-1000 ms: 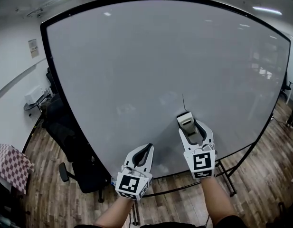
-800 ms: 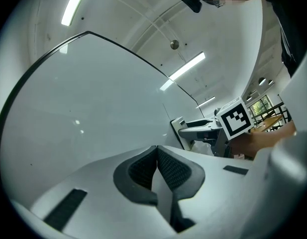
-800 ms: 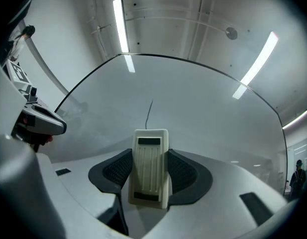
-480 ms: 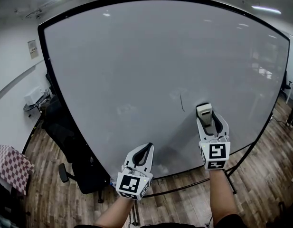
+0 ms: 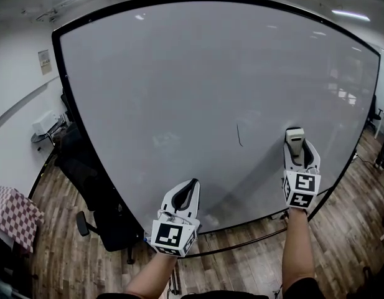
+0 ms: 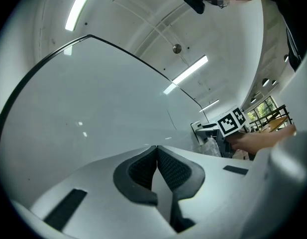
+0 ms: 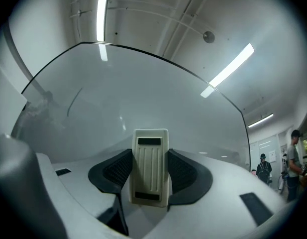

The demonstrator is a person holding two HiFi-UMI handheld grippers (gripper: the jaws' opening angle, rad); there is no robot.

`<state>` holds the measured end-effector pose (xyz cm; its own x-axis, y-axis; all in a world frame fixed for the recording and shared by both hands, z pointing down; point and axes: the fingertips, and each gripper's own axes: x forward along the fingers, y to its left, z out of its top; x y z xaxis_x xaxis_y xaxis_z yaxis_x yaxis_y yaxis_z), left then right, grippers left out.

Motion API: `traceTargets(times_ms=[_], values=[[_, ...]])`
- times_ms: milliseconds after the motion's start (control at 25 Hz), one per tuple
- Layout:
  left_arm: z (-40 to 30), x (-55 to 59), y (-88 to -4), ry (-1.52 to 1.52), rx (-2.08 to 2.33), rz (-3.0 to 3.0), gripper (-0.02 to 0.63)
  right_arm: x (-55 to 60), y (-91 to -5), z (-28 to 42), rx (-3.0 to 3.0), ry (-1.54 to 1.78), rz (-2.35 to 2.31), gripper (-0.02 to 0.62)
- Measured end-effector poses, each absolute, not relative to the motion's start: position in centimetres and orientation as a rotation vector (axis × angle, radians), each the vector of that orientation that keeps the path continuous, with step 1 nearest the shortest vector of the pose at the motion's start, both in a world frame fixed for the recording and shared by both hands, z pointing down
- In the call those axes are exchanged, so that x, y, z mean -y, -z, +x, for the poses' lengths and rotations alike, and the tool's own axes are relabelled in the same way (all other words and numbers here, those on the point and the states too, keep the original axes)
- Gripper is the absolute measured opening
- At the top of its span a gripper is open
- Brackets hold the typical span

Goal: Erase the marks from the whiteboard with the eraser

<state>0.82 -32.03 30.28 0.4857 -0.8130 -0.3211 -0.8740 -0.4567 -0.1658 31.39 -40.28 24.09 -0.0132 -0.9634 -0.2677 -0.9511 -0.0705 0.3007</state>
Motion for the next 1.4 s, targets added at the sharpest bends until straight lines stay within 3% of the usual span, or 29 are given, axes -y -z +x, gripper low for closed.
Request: traceTargets(times_ms=[320,1080,1400], values=[[1.2,31.3,-29.7,-0.298,-1.415,-2.429,0.019,37.5,-22.4,31.3,2.161,0.676,2.196,0.244],[-3.5,29.6,-27.8,-0.403,-1.509,-2.336,0.020,33.3,-23.4,5.9,2.598,0.778,1.585,0.244],[-5.6,29.2,-27.1,-0.436,-1.575,-2.291,0.019,33.4,-23.9,1.6,2.584,0.764,1.484,0.244]])
